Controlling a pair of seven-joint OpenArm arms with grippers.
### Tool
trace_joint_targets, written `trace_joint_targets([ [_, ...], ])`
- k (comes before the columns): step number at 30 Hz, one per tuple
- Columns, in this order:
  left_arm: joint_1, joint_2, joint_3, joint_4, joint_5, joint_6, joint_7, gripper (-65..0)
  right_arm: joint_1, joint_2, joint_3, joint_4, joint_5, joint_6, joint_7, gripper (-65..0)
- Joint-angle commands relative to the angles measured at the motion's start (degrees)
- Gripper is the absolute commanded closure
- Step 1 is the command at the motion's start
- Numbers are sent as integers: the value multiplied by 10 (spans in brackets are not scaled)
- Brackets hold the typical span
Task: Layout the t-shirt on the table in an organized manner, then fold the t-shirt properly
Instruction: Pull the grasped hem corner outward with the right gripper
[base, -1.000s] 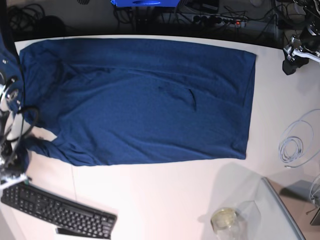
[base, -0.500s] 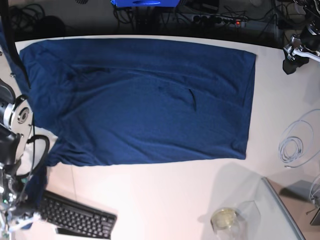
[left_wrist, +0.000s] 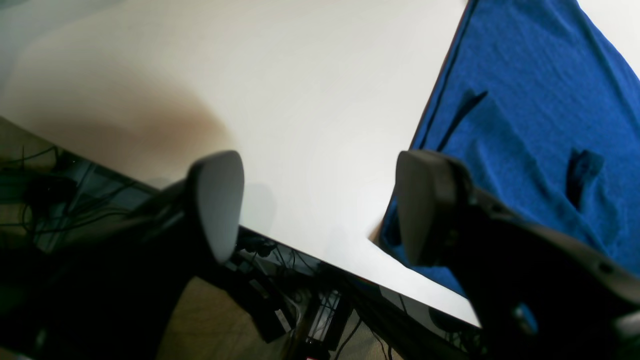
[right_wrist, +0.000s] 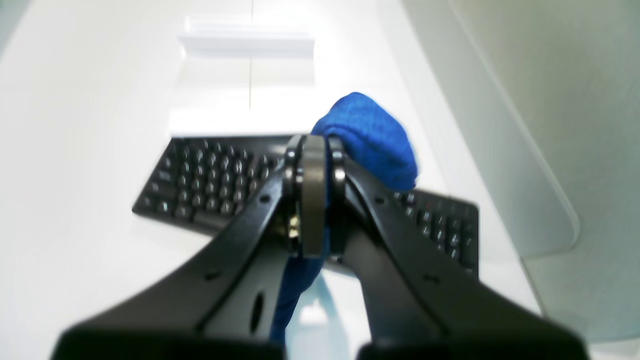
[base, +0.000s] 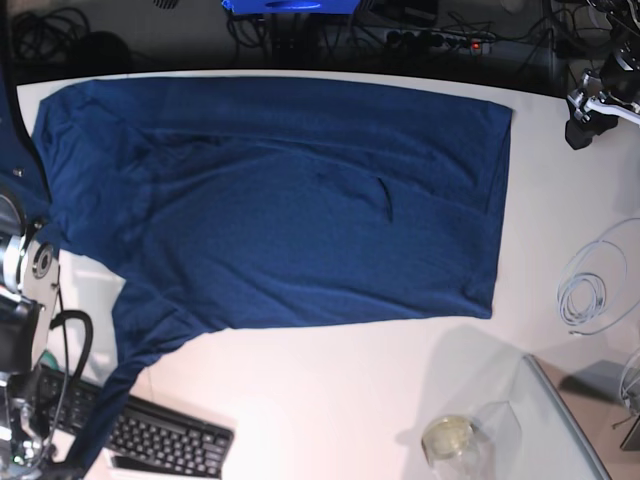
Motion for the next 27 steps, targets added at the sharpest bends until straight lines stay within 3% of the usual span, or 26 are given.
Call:
trace_joint_targets([
  [1, 2, -10, -4, 11, -11, -1, -8, -451, 34, 6, -1, 14, 4, -1, 18, 0],
  [10, -1, -10, -4, 11, -11, -1, -8, -451, 69, 2, -4, 51, 3, -1, 18, 0],
  [17, -2, -10, -4, 11, -11, -1, -8, -451, 67, -6, -80, 105, 4, -1, 18, 0],
  [27, -2, -11, -4, 11, -11, -1, -8, -451, 67, -8, -82, 159, 5, -1, 18, 0],
])
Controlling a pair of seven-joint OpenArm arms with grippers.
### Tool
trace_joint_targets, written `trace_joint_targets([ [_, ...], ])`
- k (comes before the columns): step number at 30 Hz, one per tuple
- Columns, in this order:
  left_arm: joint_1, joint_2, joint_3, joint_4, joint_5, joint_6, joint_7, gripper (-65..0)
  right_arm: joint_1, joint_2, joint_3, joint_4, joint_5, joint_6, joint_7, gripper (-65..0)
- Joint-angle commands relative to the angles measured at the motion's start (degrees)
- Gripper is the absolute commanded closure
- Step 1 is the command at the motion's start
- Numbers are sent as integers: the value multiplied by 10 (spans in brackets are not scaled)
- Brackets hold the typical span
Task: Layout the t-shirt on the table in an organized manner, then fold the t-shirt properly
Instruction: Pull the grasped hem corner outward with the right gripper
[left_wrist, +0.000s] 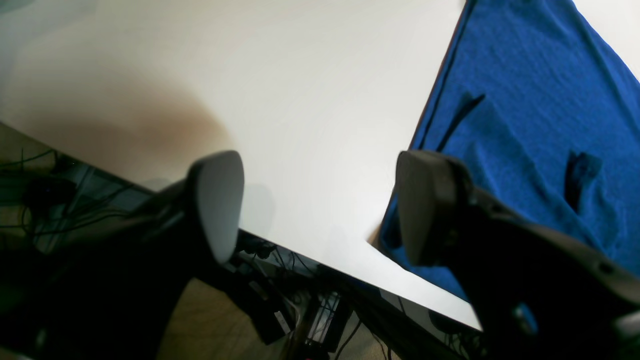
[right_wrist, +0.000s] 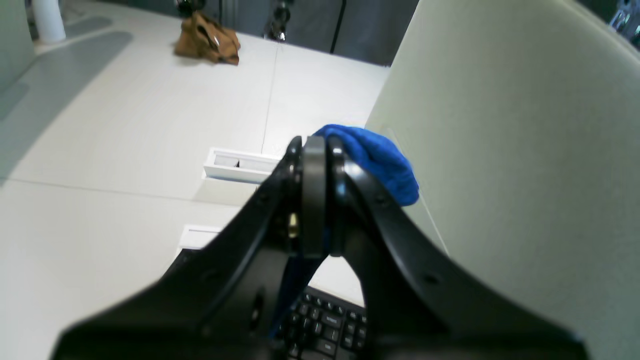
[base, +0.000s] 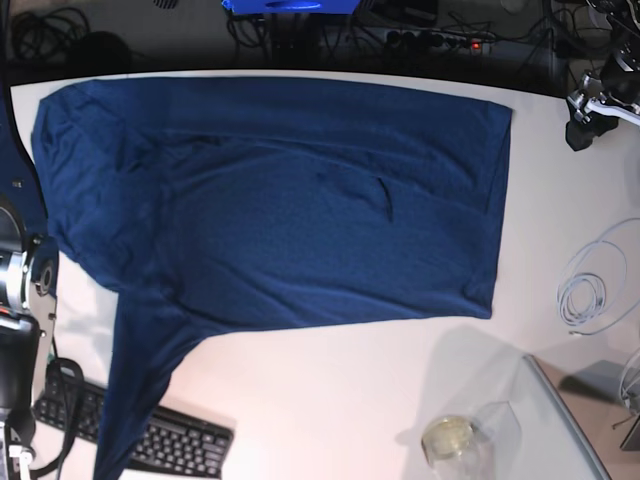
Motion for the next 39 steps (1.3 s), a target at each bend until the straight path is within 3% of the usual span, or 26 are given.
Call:
trace_joint_targets([
  [1, 1, -11, -4, 11, -11, -1, -8, -451, 31, 4, 0, 18, 4, -2, 18, 0],
  [23, 0, -11, -4, 12, -11, -1, -8, -451, 40, 2, 0, 26, 4, -2, 18, 0],
  [28, 0, -11, -3, 12, -11, -1, -8, -451, 6, -14, 0, 26, 4, -2, 18, 0],
  [39, 0, -10, -3, 12, -11, -1, -8, -451, -48, -97, 0, 22, 3, -1, 18, 0],
])
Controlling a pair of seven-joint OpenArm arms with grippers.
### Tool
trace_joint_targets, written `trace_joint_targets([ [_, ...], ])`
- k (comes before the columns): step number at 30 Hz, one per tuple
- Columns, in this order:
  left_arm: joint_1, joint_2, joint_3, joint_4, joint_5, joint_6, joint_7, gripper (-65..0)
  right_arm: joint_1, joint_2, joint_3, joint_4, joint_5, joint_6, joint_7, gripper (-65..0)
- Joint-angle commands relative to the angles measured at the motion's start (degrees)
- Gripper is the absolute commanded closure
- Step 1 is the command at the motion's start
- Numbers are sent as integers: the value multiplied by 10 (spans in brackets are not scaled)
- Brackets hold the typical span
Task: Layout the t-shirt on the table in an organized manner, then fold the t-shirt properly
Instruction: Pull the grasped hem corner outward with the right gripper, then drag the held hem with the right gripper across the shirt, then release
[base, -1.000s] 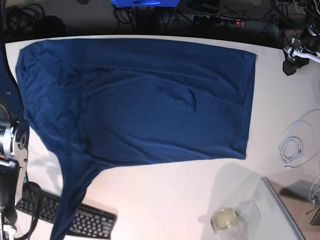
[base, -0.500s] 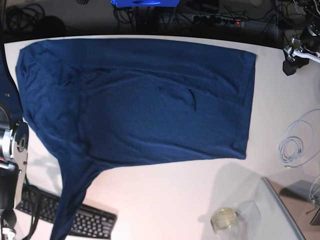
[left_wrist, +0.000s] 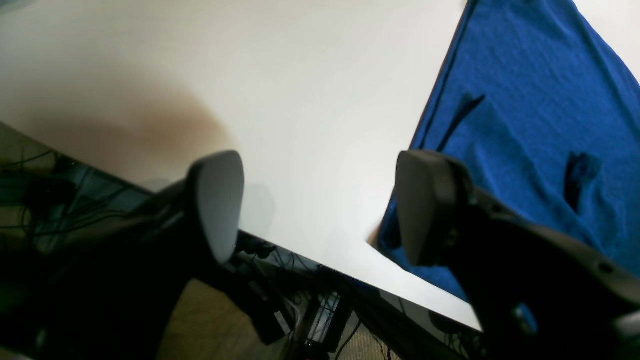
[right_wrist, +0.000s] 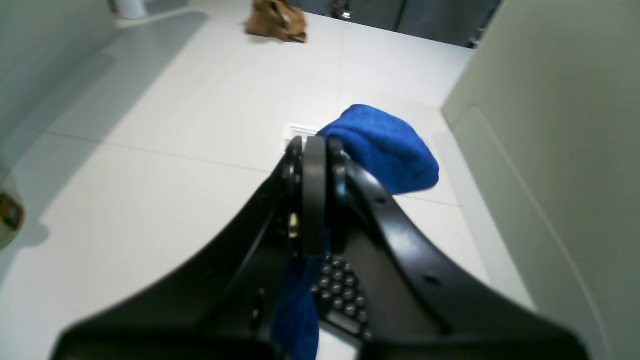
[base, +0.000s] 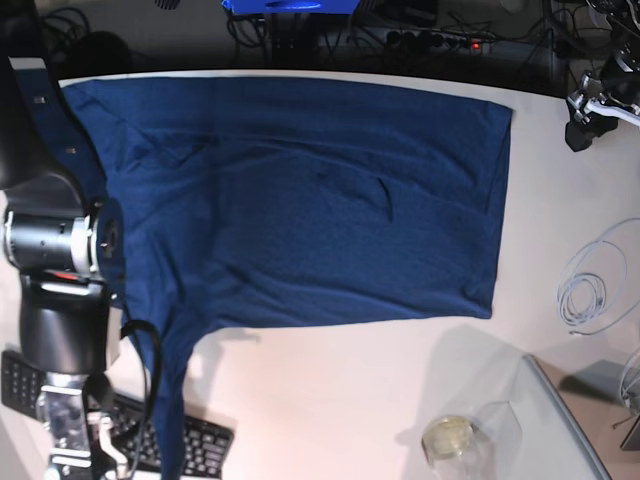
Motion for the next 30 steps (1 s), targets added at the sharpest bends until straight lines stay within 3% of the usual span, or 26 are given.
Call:
trace_joint_targets([
  [1, 1, -10, -4, 11, -11, -1, -8, -451, 18, -6, 0, 7, 3, -1, 16, 0],
  [8, 1, -9, -3, 11, -11, -1, -8, -451, -13, -71, -1, -21, 3, -1, 15, 0],
  [15, 3, -8, -2, 11, -11, -1, -8, -451, -33, -94, -3, -71, 4, -1, 14, 0],
  [22, 1, -8, 1, 11, -11, -1, -8, -451, -74, -95, -172, -68, 8, -2, 13, 0],
  [27, 2, -9, -1, 11, -11, -1, -8, -451, -77, -95, -248, -62, 105, -5, 10, 0],
  [30, 3, -10, -3, 11, -11, -1, -8, -451, -88, -93, -274, 3, 134, -5, -36, 0],
])
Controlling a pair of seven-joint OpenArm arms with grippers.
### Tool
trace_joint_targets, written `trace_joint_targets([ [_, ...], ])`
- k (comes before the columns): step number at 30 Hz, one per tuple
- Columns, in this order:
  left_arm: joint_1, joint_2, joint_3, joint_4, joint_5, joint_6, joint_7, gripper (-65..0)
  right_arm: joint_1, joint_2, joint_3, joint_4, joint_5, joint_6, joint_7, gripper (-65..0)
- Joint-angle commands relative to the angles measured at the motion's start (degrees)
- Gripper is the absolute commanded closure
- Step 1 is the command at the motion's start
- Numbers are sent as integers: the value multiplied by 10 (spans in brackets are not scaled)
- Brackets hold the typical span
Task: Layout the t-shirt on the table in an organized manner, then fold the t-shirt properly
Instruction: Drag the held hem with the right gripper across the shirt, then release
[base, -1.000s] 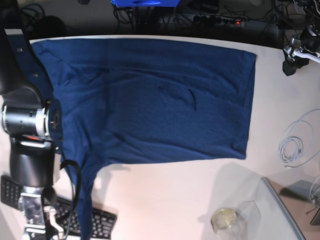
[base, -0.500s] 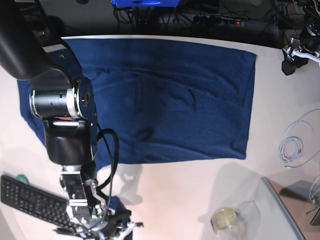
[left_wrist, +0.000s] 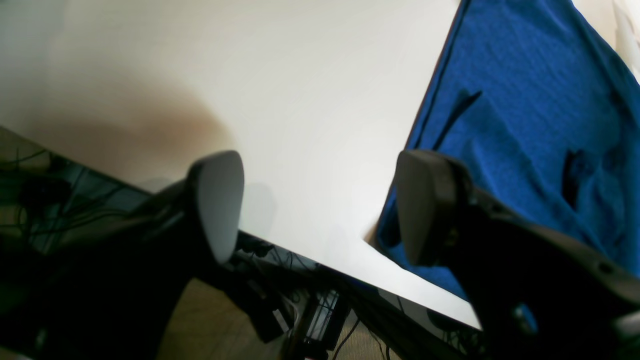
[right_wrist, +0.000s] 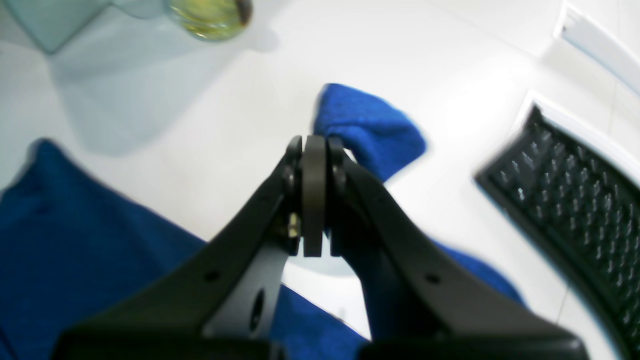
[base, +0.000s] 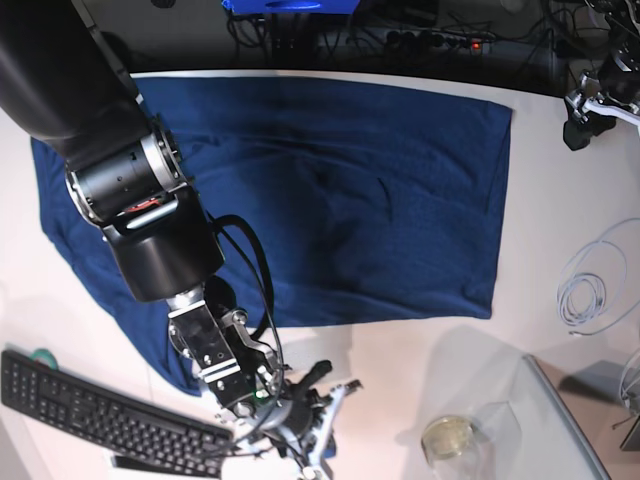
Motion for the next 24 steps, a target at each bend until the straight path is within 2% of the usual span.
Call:
trace_joint_targets([
  [1, 3, -12, -6, 11, -11, -1, -8, -451, 15, -5, -1, 38, 3, -1, 5, 0],
  [5, 4, -13, -6, 11, -11, -1, -8, -451, -11, -5, -3, 141, 2, -1, -52, 0],
  [10, 4, -13, -6, 10, -11, -1, -8, -451, -16, -3, 1, 170, 2, -1, -107, 0],
  [19, 3, -13, -6, 9, -11, -1, -10, -451, -108, 40, 2, 336, 2, -1, -120, 0],
  [24, 2, -13, -6, 8, -11, -1, -10, -451, -154, 60, 2, 439, 2, -1, -169, 0],
])
